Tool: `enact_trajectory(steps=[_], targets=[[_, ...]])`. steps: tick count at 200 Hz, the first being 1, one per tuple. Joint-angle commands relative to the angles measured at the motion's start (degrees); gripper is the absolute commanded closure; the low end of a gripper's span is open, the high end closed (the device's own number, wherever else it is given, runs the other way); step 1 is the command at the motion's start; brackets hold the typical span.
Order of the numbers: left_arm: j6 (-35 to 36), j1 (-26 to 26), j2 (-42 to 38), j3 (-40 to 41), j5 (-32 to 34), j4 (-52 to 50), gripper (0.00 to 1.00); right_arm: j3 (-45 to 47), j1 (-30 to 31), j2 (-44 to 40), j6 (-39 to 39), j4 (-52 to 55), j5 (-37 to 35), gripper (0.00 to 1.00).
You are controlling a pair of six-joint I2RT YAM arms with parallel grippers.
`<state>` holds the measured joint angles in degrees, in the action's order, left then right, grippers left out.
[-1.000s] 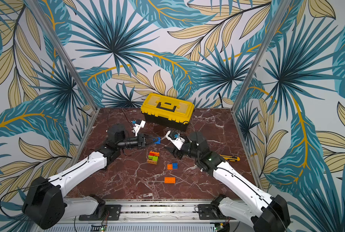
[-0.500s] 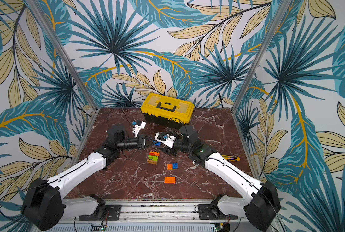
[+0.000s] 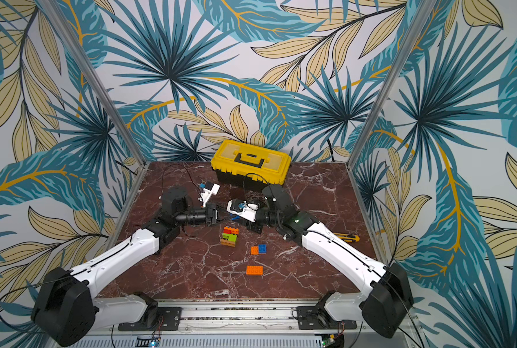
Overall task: Assemble the number 5 with lego
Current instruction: Pick up the lego brick from the center of the board, then assemble the lego brick with the lego brick.
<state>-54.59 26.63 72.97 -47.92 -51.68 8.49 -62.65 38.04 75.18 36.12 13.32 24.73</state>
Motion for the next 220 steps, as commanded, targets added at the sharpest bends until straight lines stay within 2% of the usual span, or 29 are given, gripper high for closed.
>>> enact_trajectory(steps=[1, 25, 37, 46, 68, 90, 106, 143, 154, 191, 220], targets=[[1.2, 0.4, -0.9, 1.9, -0.8, 0.7, 0.79, -1.2, 0.4, 0.7, -2.0, 1.8, 1.5, 0.72], [1.5, 0.3, -1.0, 2.2, 0.1, 0.2, 0.74, -1.1, 0.5, 0.5, -2.6, 3.3, 1.9, 0.83], [1.5, 0.4, -0.9, 2.4, 0.3, 0.3, 0.72, -0.8, 0.5, 0.2, -2.9, 3.8, 2.0, 0.85], [1.5, 0.4, -0.8, 2.4, 0.5, 0.3, 0.62, -0.5, 0.5, 0.1, -3.4, 4.2, 2.1, 0.88], [1.6, 0.4, -1.0, 2.5, 2.0, -0.6, 0.34, 0.6, 0.5, -0.5, -3.9, 5.1, 2.1, 0.89], [2.0, 0.3, -1.7, 3.1, 4.3, -2.1, 0.25, 2.9, 0.5, -1.8, -4.0, 5.6, 1.4, 0.89], [3.2, 0.2, -3.0, 3.7, 8.8, -6.1, 0.16, 5.0, 0.5, -2.8, -3.5, 7.9, 0.5, 0.89], [4.1, 0.2, -9.7, 8.0, 25.9, -16.7, 0.13, 9.1, 0.5, -3.7, -1.5, 15.3, -1.3, 0.89], [4.0, 0.3, -11.8, 9.3, 29.0, -18.8, 0.13, 10.2, 0.7, -3.7, -0.8, 17.0, -1.2, 0.89], [2.7, 0.5, -15.3, 12.9, 30.3, -20.5, 0.12, 13.6, 2.5, -3.4, 4.4, 20.8, -0.6, 0.89], [2.3, 1.8, -17.2, 15.5, 30.8, -20.8, 0.11, 14.9, 4.5, -2.3, 5.7, 20.9, -1.6, 0.89]])
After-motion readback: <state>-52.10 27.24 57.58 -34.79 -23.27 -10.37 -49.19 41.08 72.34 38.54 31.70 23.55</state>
